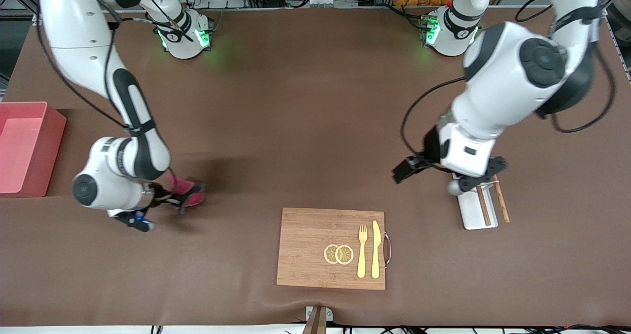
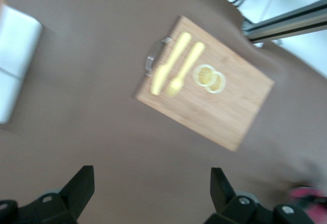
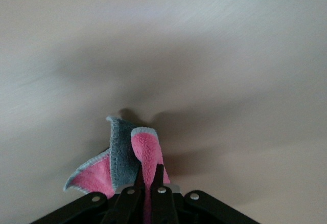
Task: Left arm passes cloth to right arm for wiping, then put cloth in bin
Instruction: 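Lower the cloth to the table with the right gripper while the left withdraws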
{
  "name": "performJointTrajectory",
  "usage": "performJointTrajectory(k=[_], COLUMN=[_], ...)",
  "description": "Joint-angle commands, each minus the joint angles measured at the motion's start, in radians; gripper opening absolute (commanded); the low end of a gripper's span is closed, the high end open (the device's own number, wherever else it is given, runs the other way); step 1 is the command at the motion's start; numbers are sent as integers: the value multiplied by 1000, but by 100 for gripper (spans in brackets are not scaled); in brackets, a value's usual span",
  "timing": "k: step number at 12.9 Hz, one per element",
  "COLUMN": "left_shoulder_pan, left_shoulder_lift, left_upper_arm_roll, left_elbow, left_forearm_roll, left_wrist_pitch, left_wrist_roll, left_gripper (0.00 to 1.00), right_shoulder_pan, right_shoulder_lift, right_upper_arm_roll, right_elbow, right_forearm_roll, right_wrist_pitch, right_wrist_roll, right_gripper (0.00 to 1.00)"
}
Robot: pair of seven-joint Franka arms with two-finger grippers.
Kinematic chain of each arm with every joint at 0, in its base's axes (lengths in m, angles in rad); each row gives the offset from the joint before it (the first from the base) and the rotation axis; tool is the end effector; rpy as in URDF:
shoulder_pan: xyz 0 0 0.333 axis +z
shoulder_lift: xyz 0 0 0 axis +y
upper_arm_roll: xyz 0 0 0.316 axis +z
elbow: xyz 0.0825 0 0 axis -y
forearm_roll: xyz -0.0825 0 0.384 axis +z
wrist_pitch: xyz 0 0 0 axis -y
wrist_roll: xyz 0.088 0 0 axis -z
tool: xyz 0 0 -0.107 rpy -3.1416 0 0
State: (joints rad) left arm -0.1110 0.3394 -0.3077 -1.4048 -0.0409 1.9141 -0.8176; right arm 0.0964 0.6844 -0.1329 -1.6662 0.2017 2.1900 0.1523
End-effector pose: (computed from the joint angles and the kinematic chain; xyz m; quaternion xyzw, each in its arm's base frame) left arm 0.6303 -0.2487 0.5373 0.9699 0.2144 0.0352 0.1100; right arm 0.6656 -0.0086 0.1979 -0.9857 0.1467 0.0773 0.0300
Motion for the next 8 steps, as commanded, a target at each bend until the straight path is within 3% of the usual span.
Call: performJointTrajectory(k=[1,5,8], left_shoulder_pan=[80,177,214], left_shoulder_lift=[-63,-122,-158], left_upper_arm_roll=[-7,-8,-8], left_elbow=[-31,-52,-52], left_forearm_roll=[42,42,42], left_wrist_pitch=[-78,-151,-214], left_wrist_roll=[171,377,446], left_gripper=[100,100,100], right_shoulder_pan=[-128,-263,-264], right_shoulder_lift=[-3,-11,-11], right_upper_arm_roll=[19,19,21], right_elbow=[25,107,175], right_forearm_roll=[-106,-287,-546], right_wrist_pitch=[4,2,4], right_wrist_roll=[-196,-462,-518], right_gripper=[0,0,0])
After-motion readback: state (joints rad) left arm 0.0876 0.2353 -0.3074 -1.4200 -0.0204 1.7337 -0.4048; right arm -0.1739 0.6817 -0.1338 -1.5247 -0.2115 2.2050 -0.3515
